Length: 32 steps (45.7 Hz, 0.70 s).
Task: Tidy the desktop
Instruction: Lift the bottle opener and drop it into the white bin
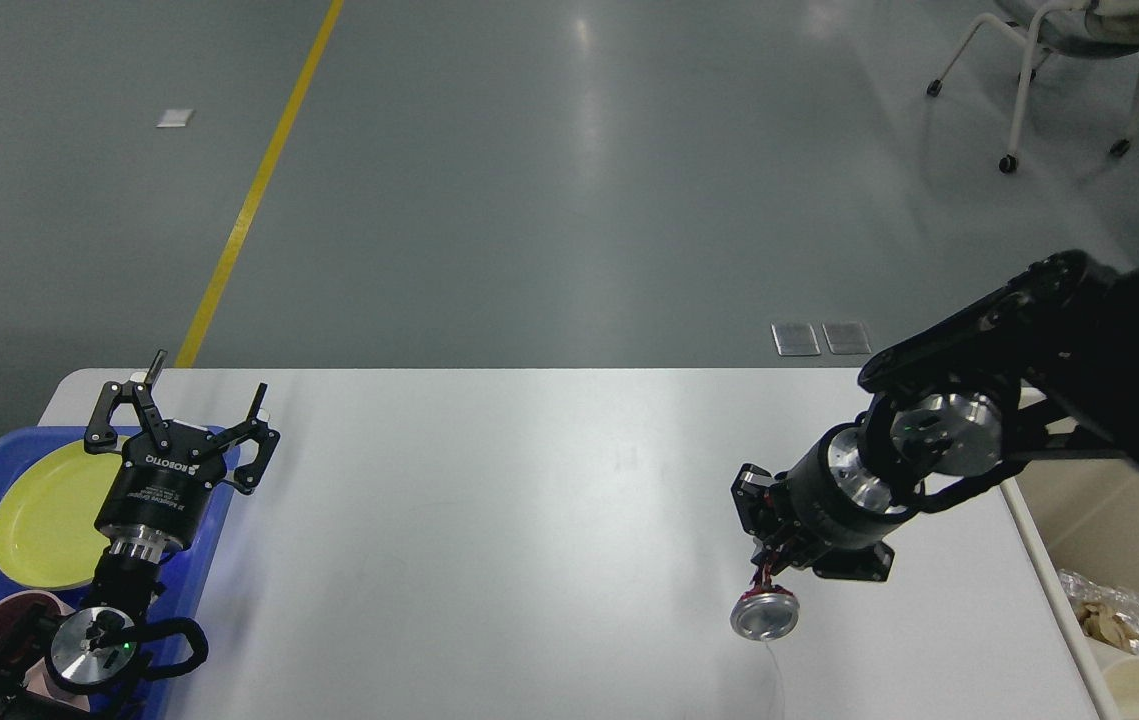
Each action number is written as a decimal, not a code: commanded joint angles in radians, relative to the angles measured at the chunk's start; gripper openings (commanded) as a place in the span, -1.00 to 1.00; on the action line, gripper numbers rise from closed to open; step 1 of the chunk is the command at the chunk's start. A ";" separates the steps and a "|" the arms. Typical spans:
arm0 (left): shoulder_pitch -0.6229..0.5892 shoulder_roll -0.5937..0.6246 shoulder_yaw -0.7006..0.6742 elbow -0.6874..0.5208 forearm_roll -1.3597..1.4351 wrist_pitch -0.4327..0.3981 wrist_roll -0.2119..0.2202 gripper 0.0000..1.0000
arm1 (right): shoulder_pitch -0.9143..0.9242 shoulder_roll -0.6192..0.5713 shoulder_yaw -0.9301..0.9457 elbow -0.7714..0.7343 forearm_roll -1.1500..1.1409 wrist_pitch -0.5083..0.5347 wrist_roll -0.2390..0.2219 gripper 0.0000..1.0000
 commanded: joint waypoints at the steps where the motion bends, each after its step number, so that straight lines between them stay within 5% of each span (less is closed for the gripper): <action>1: 0.000 0.000 0.000 0.000 0.000 0.000 0.000 0.93 | 0.187 -0.025 -0.032 0.060 -0.119 0.182 0.002 -1.00; 12: 0.000 0.000 0.000 0.000 0.000 0.000 0.000 0.93 | 0.416 -0.068 -0.078 0.091 -0.159 0.304 0.005 -1.00; 32: 0.000 0.000 0.000 0.000 0.000 0.000 0.000 0.93 | 0.346 -0.143 -0.257 0.016 -0.164 0.133 0.011 -1.00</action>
